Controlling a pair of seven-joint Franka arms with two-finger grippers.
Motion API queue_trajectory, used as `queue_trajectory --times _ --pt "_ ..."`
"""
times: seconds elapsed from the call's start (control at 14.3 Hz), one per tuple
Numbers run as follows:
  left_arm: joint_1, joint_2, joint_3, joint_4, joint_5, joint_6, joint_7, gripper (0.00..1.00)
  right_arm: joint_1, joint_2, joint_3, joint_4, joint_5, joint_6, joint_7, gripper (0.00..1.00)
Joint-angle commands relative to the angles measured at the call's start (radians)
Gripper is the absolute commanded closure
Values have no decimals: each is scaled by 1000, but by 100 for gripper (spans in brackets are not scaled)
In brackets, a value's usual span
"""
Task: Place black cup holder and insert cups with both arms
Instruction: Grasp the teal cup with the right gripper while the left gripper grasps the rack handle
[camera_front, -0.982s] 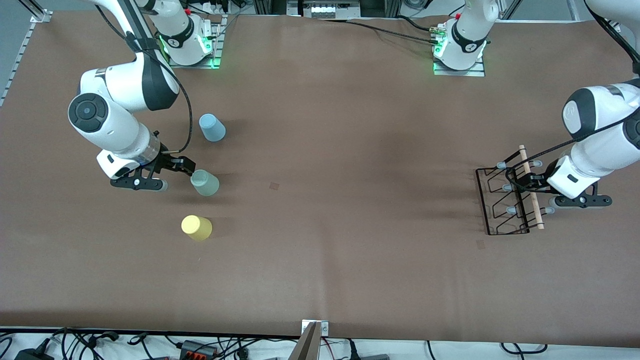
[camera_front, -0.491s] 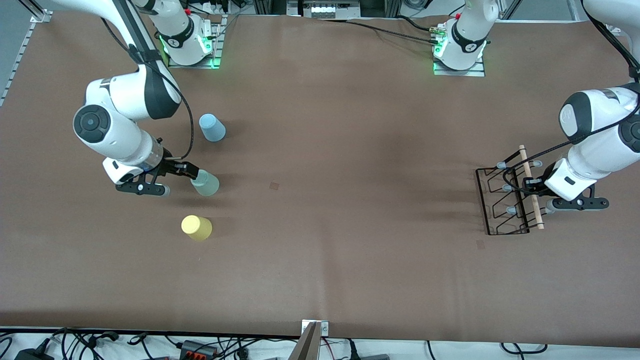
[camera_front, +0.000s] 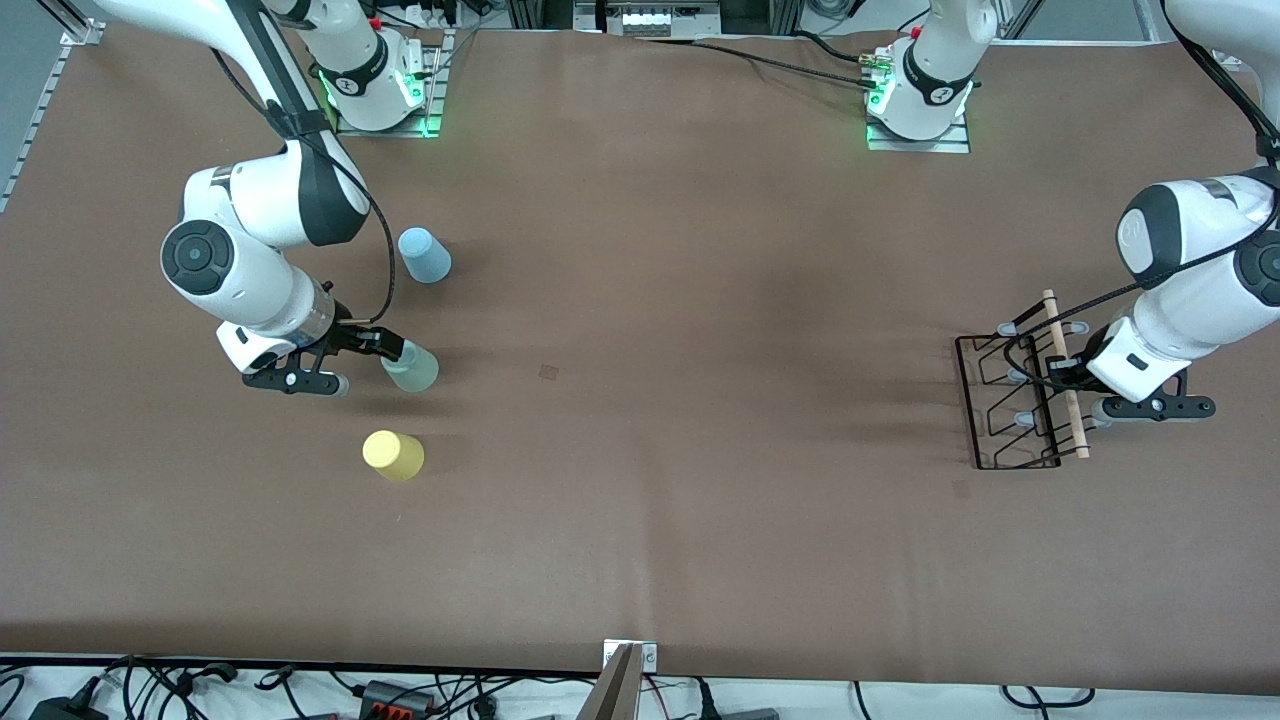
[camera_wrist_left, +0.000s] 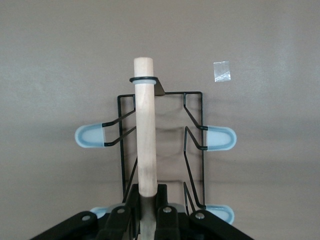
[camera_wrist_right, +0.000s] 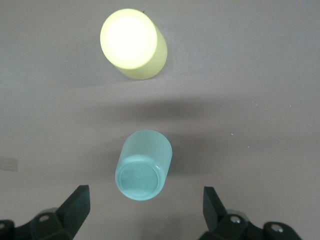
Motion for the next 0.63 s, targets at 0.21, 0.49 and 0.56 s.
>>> queue_trajectory --times 0.21,0.49,0.56 --pt "-20 -18 -33 224 16 -258 14 99 7 21 -1 -8 13 62 -13 0" --pt "-35 -15 -172 366 15 -374 -3 99 10 65 -1 -37 6 146 -13 0" --pt "-35 -15 -220 378 13 -374 -9 99 10 67 -1 -68 6 184 -13 0"
